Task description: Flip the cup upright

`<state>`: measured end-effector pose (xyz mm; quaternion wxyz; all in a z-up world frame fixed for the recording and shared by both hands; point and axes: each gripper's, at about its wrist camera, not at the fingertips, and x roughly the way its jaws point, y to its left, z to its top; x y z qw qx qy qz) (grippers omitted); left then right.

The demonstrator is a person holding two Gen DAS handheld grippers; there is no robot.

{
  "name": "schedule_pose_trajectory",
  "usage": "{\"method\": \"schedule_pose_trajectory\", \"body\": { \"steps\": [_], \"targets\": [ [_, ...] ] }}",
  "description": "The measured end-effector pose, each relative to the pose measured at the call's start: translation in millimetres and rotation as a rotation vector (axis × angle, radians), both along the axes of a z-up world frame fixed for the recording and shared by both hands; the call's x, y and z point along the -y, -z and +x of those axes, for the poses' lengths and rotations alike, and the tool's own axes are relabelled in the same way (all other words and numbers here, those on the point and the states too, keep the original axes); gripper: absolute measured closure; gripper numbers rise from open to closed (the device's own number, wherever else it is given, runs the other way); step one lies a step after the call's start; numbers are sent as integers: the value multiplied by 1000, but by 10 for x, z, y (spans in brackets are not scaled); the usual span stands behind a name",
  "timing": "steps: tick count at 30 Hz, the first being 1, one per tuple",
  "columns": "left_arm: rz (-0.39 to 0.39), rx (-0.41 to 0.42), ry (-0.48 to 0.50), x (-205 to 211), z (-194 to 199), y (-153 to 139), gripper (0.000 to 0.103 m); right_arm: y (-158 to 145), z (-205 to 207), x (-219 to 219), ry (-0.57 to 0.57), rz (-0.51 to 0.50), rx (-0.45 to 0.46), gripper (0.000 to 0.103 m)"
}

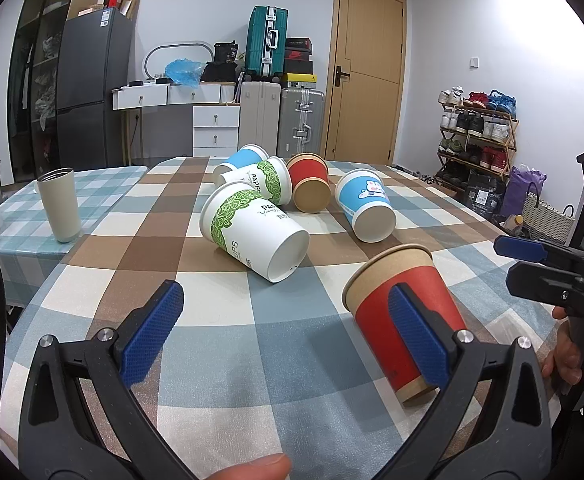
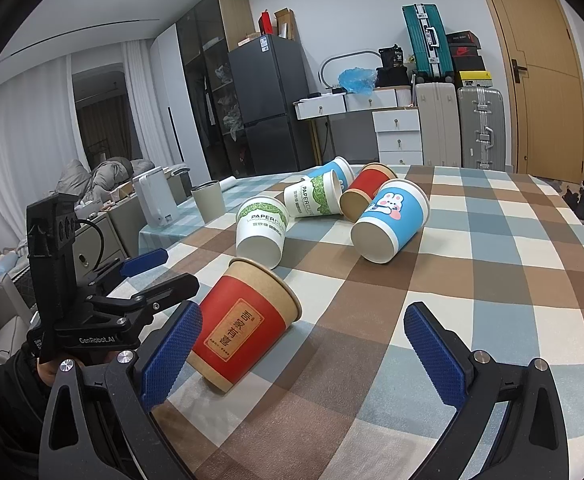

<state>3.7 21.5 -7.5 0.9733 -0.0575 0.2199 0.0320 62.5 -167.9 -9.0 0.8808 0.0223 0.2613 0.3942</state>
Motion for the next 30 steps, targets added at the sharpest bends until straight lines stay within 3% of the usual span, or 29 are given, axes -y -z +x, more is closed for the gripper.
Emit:
{"method": "schedule_pose_trajectory", "body": {
  "steps": [12,30],
  "targets": [
    [1,2,-1,0,-3,3,1,21,40,-43,6,-23,-32,0],
    [24,15,-10,8,66,77,1,152,583,-521,-115,-18,-496,0]
  ]
}}
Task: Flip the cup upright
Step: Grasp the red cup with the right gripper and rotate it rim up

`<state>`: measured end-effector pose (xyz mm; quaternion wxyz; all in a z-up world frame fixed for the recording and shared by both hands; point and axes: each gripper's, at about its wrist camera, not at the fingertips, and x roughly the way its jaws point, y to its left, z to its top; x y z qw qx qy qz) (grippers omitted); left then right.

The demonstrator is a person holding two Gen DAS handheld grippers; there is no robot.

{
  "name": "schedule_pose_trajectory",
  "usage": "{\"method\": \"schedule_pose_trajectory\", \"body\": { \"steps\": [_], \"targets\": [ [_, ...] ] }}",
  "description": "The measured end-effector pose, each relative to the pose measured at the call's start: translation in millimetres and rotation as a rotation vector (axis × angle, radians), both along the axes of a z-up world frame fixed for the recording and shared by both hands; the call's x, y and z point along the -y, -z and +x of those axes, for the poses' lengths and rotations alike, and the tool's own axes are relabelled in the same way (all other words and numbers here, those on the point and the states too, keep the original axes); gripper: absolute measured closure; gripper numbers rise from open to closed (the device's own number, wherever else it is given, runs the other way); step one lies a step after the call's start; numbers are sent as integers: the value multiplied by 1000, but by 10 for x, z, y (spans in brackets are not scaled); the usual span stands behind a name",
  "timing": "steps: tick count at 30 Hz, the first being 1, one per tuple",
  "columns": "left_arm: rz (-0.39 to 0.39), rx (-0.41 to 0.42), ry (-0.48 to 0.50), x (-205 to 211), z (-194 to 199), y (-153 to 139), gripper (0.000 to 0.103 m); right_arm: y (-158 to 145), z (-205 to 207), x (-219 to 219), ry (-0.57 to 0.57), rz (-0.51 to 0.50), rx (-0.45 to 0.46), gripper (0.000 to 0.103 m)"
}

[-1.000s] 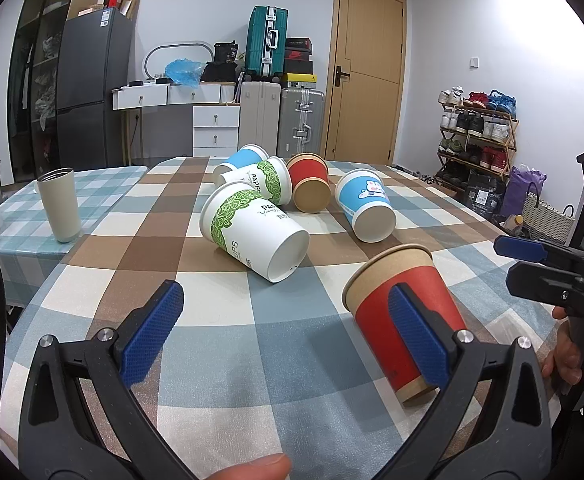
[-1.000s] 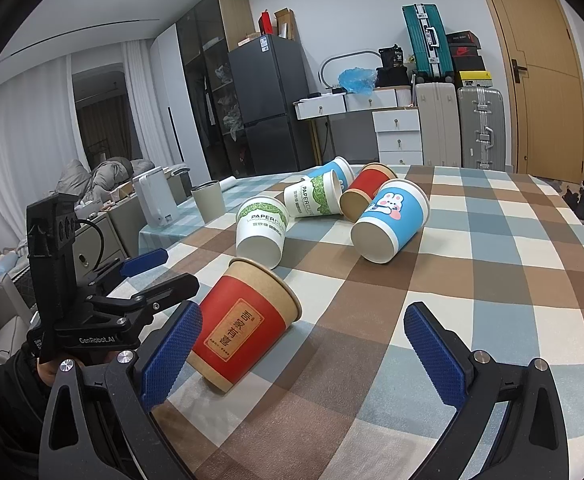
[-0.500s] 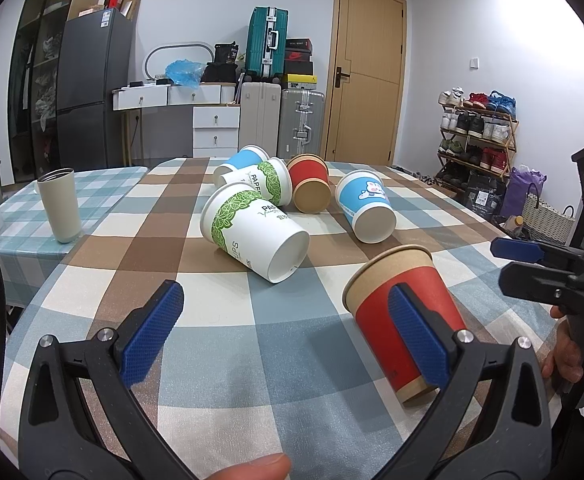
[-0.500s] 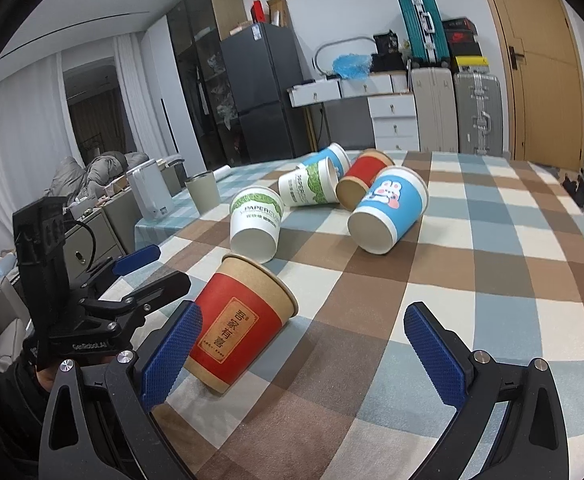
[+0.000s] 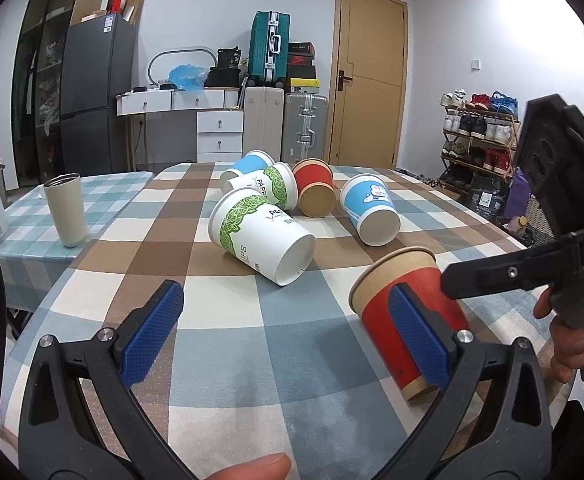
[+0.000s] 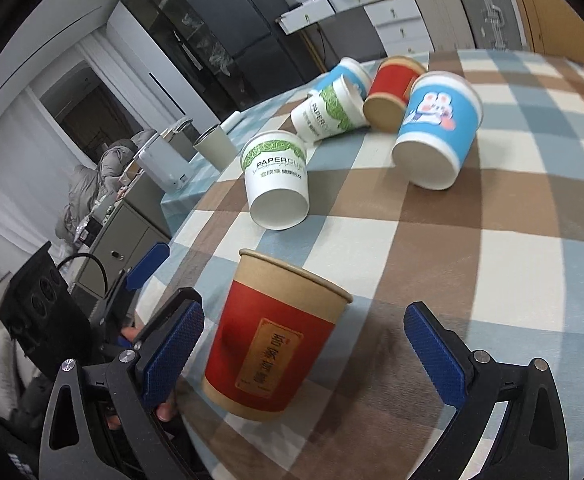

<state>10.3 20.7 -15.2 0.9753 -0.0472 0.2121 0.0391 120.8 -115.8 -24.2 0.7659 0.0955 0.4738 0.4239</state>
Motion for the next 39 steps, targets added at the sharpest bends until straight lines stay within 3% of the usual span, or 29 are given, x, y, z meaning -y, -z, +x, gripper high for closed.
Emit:
{"method": "schedule_pose_trajectory", "body": {
  "steps": [2,9,12,14,17,23,31,39],
  "targets": [
    [-1,0,0,2,-12,-4,1,25,44,-48,-14,5,-38,2],
    [-4,4,-1,-12,59,18,1,99,127,-108,-48,26,-133,24],
    [-2,6,-2,-29,45,1,1,114,144,-120,-51,36,-138,28],
    [-2,6,-3,-29,45,3,1,103,144,-116,-58,45,-139,36],
    [-3,6,-3,-29,44,4,1,55,130,-98,-49,46,-113,36],
    [-2,7,-2,-28,35,4,1,-114,46,-72,-28,28,10,36],
    [-2,7,-3,-29,29,6,1,-366,-154,-128,76,-109,378,36],
    [-1,7,-2,-29,27,10,1,-363,-65,-239,132,-149,450,36]
  ]
}}
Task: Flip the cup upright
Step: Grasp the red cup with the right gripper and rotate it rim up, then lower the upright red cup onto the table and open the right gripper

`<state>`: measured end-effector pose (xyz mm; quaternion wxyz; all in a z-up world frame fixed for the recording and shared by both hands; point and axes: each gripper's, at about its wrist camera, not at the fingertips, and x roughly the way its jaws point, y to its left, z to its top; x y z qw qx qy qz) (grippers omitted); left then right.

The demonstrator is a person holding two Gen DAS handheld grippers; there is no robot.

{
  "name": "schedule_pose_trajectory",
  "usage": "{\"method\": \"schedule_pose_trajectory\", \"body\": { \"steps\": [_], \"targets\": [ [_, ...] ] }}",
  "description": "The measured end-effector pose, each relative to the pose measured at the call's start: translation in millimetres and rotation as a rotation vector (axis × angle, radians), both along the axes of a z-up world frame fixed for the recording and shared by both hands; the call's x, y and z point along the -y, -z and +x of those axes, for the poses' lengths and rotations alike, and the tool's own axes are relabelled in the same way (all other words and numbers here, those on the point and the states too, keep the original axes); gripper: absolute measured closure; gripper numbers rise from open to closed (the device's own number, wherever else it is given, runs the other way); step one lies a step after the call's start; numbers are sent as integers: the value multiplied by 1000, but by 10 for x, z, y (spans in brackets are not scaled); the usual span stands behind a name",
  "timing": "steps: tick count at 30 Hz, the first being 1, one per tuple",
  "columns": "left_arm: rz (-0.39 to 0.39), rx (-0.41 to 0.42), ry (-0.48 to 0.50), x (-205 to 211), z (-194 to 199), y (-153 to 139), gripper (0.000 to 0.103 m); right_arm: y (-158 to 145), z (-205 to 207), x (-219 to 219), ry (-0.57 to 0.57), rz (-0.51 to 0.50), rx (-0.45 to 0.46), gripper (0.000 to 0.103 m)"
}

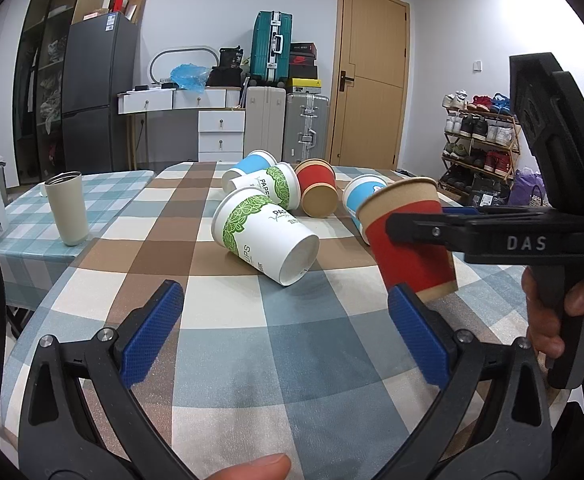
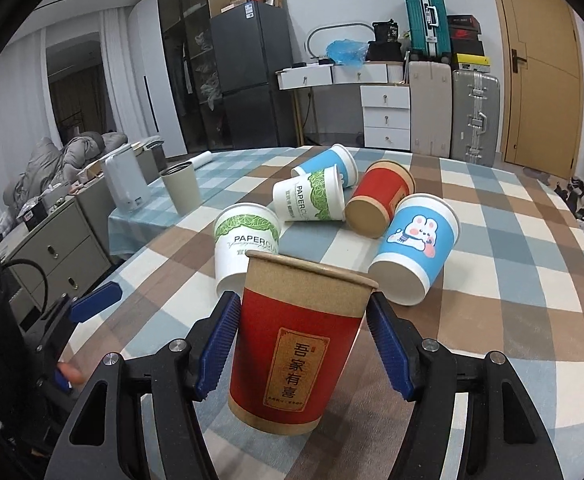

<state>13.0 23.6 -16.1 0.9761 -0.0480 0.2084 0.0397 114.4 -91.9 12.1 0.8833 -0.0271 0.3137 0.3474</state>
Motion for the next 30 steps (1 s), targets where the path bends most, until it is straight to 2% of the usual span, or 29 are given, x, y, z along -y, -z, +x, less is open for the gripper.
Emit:
{"method": "schedule_pose_trajectory", "body": {
  "steps": [7,14,23,30],
  "targets": [
    [1,1,-1,0,-6,1,1,96,6,-120,-9,-50,0,36],
    [1,1,0,0,-6,4,1,96,-44,-98,-24,-47,5,37],
    [1,2,-1,0,-11,6,1,144,-293,95,-110,-58,-11,39],
    [2,2,-1,0,-10,9,1,228,-454,142,-122,-88,50,41]
  ]
}}
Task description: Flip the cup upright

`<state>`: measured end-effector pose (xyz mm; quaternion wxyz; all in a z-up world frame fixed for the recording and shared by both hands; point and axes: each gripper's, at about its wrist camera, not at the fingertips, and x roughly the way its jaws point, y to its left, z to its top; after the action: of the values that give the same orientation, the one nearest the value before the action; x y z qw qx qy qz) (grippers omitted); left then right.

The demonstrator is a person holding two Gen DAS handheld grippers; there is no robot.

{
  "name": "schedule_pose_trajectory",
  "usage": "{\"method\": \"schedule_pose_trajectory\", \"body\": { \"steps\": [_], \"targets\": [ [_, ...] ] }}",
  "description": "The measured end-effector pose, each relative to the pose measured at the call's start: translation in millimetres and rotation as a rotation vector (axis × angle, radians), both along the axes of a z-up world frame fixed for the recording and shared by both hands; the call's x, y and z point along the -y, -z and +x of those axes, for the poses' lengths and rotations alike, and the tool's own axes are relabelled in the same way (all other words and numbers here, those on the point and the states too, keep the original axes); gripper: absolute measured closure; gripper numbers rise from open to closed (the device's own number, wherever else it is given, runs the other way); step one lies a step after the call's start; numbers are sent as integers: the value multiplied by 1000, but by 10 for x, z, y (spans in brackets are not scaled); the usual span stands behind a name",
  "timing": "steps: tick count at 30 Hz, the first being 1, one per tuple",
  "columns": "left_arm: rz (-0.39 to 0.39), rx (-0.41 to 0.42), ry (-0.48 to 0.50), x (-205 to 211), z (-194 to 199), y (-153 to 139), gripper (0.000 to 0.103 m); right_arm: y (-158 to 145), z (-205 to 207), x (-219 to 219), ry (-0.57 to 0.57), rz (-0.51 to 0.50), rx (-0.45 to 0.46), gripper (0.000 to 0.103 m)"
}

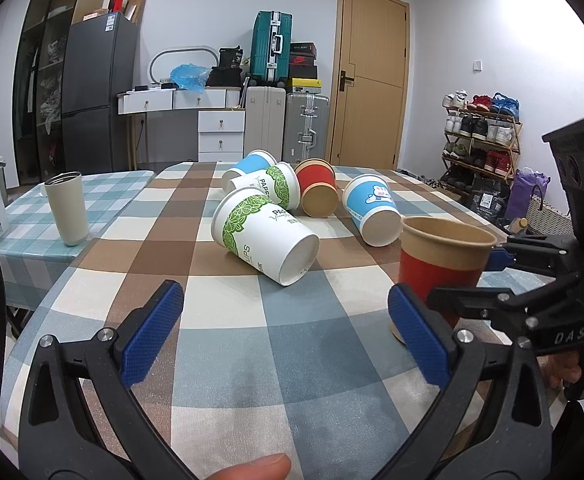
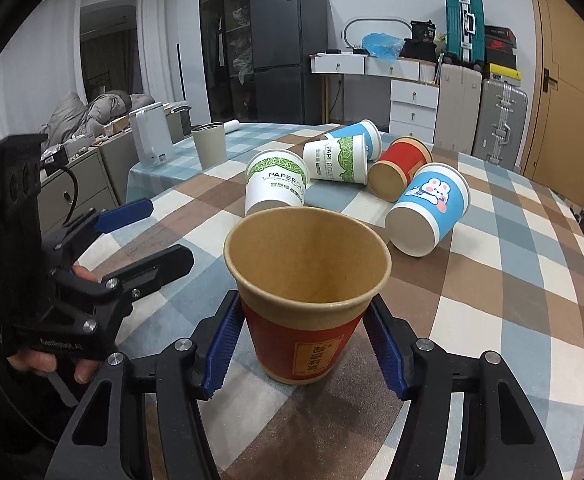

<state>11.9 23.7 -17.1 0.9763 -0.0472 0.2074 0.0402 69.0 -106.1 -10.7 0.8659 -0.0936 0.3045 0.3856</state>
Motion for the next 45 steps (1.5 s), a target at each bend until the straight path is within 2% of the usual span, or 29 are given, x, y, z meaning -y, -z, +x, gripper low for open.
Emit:
{"method": "schedule_pose_trajectory", "body": {
  "steps": [3,12,16,18,22,30,45],
  "targets": [
    [1,3,0,-8,-34,-43,1,7,8,-45,26,-6,40,41],
    [1,3,0,-8,-36,-41,1,26,28,-136,13,-7,31,40],
    [1,4,-1,-7,-40,-41,1,13,17,-57,15,11,38,25],
    [-1,5,1,-10,-41,-43,1,-9,13,38,18,49,39,10],
    [-6,12,4,-41,-76,-86,1,-40,-22,246,29,107,53,1],
    [-12,16,12,-16,-99,-99,1,-93,-134,656,49,253,103,0],
    [-5,24,25,66,-109,-91,1,-77,-202,693,22,267,126,0]
  ]
}}
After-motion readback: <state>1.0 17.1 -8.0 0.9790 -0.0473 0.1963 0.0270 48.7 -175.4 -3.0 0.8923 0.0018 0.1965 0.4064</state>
